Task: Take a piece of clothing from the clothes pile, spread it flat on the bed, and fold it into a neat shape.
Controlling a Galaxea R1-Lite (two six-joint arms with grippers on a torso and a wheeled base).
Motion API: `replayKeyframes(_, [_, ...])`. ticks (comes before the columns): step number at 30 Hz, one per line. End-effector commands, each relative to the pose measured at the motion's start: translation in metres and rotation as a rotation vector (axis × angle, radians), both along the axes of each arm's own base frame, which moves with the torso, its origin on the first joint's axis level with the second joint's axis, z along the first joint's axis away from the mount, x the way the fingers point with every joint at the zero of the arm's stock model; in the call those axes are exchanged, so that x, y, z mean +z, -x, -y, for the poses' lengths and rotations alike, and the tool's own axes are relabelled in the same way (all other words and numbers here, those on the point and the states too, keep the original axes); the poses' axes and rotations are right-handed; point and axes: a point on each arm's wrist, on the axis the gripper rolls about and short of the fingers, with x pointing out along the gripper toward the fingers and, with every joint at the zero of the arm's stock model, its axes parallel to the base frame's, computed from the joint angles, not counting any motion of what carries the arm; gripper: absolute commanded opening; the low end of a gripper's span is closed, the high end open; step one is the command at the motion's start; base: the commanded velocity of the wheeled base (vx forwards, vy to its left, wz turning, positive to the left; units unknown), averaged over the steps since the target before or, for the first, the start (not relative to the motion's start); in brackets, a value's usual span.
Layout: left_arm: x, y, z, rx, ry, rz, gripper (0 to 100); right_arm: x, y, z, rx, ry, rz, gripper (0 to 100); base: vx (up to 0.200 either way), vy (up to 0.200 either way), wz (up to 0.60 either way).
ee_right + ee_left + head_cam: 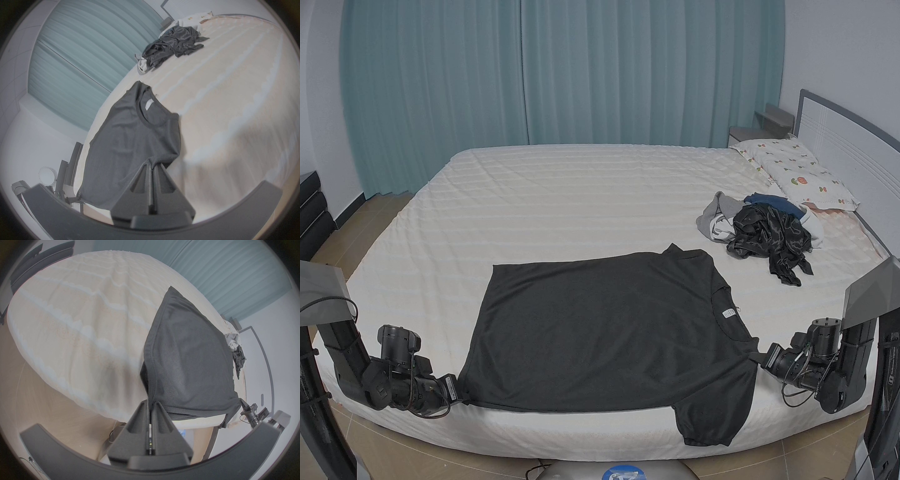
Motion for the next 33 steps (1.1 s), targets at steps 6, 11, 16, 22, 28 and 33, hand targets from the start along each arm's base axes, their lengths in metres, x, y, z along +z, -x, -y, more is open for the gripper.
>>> replayKeyframes(6, [0.0,-0.005,-0.001,0.028,0.018,0.004,0,0.002,-0.025,-0.014,0.042,0.0,0.074,0,0.0,0.0,0.0])
replayKeyframes(11, [-0.003,-0.006,-0.001,0.03,0.019,-0.007,0,0.001,-0.042,-0.015,0.042,0.0,0.08,0,0.0,0.0,0.0])
replayKeyframes(16, [-0.004,-0.006,-0.001,0.028,0.019,-0.009,0,-0.006,-0.049,-0.015,0.039,0.0,0.069,100,0.0,0.0,0.0])
replayKeyframes(22, [-0.004,-0.006,-0.001,0.026,0.019,-0.008,0,0.001,-0.035,-0.006,0.02,-0.001,0.06,100,0.0,0.0,0.0])
replayKeyframes(28, [-0.004,-0.006,-0.001,0.027,0.02,-0.01,0,0.011,-0.015,0.002,0.004,-0.003,0.045,100,0.0,0.0,0.0])
replayKeyframes(33, [-0.004,-0.006,-0.001,0.027,0.02,-0.01,0,0.013,0.003,0.0,0.016,-0.005,0.026,100,0.0,0.0,0.0])
